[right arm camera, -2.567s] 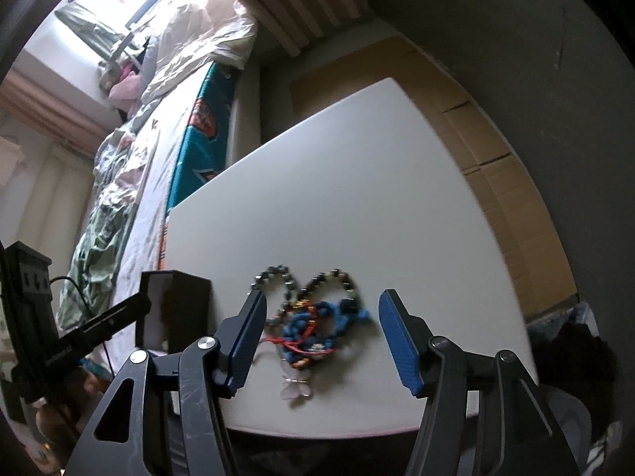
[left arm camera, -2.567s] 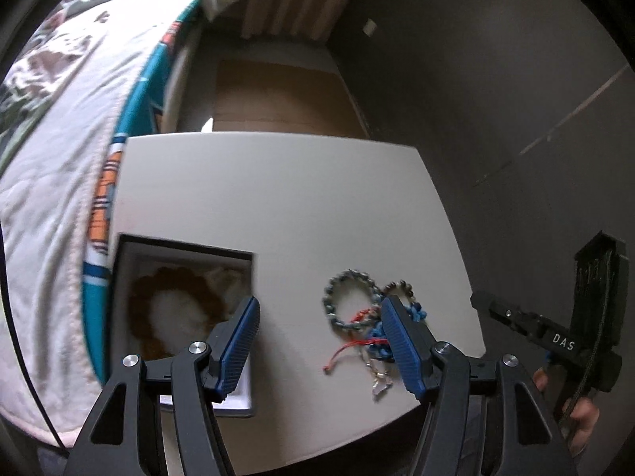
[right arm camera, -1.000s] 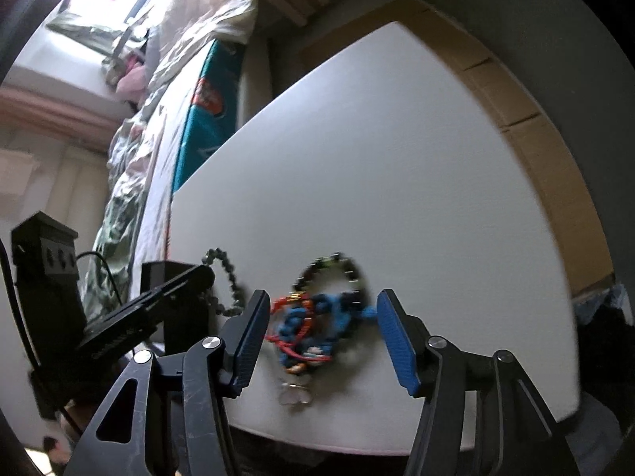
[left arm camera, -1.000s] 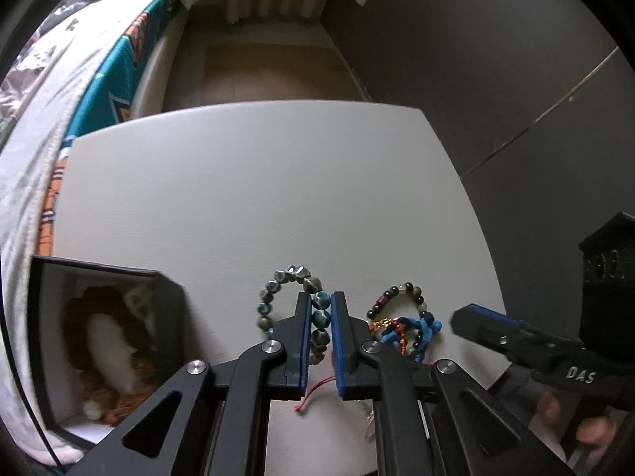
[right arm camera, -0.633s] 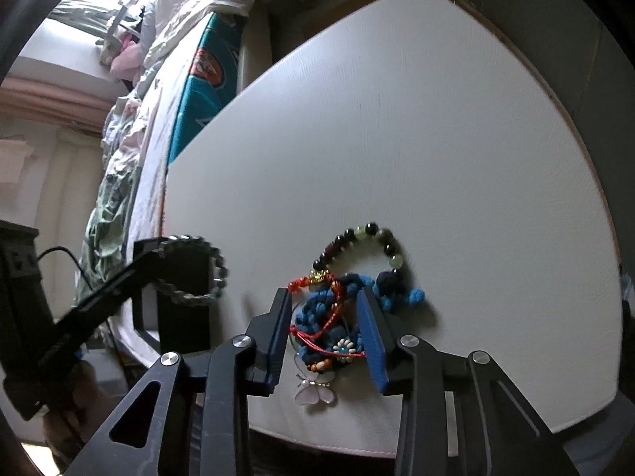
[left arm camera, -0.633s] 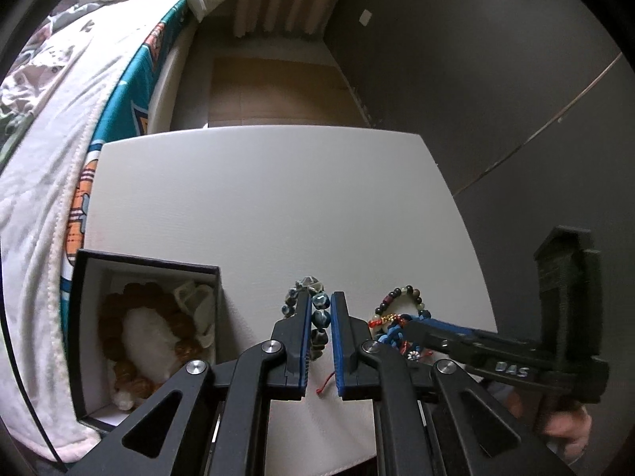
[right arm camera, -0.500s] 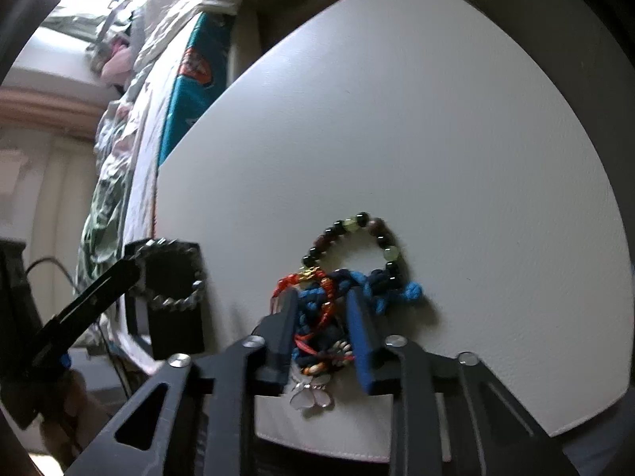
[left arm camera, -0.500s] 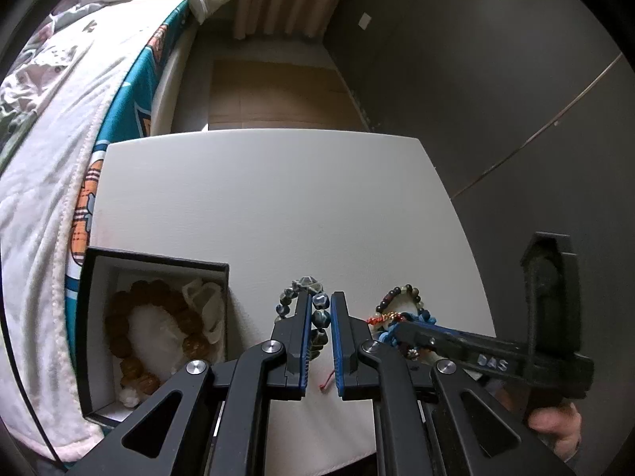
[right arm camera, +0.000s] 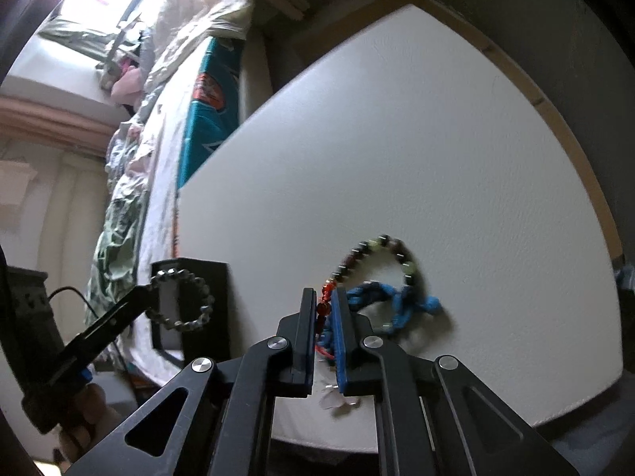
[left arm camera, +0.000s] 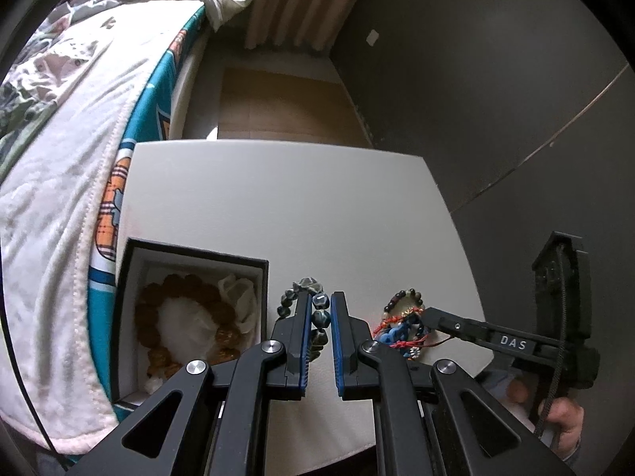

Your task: Organize jewelry

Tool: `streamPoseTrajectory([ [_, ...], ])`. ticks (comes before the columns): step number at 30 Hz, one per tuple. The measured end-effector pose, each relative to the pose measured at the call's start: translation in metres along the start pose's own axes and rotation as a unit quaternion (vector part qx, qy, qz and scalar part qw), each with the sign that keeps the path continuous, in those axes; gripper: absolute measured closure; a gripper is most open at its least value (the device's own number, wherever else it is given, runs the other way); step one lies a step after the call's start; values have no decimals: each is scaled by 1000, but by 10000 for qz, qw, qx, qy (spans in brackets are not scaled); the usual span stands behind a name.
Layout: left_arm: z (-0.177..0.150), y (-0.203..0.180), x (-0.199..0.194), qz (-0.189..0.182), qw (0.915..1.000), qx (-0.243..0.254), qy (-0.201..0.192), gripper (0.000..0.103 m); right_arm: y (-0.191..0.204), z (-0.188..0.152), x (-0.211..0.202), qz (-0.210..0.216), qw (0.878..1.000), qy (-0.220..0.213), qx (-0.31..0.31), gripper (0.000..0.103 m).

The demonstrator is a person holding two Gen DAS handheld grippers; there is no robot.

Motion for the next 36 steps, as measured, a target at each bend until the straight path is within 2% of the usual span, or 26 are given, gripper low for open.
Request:
streamPoseTrajectory([
  [12, 10, 30, -57, -47, 9979, -253, -596, 93, 99, 8, -8, 347, 9948, -135, -945, 94],
  [20, 11, 69, -84, 83, 9949, -533, -849, 93, 157, -4, 19, 605, 9886, 98, -1374, 94],
  [26, 7, 94, -95, 186, 9931, -707, -914, 93, 180, -13, 47, 847, 9840, 358, -1528, 93],
  [28, 5, 100, -97, 205, 9927, -756, -918, 93, 180, -16, 59, 934, 9825, 571, -1508, 79],
  [29, 4, 103, -98, 203, 9925, -778, -916, 93, 175, -17, 63, 789, 9845, 588, -1452, 56],
  [30, 4, 105, -97, 199, 9925, -799, -908, 94, 170, -16, 63, 670, 9861, 524, -1426, 44],
  [36, 1, 101, -87, 96, 9940, -761, -782, 93, 142, -13, 45, 410, 9901, 300, -1310, 43],
])
Point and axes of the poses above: each gripper's, at about its wrist camera, not at the fingertips, and x roughly the way its jaws point, y to its left, z to its top, the point moved 7 cm from there along x, roughly the way its jaws point, and after that the axes turned 11 degrees about z, right-handed, at the moved point
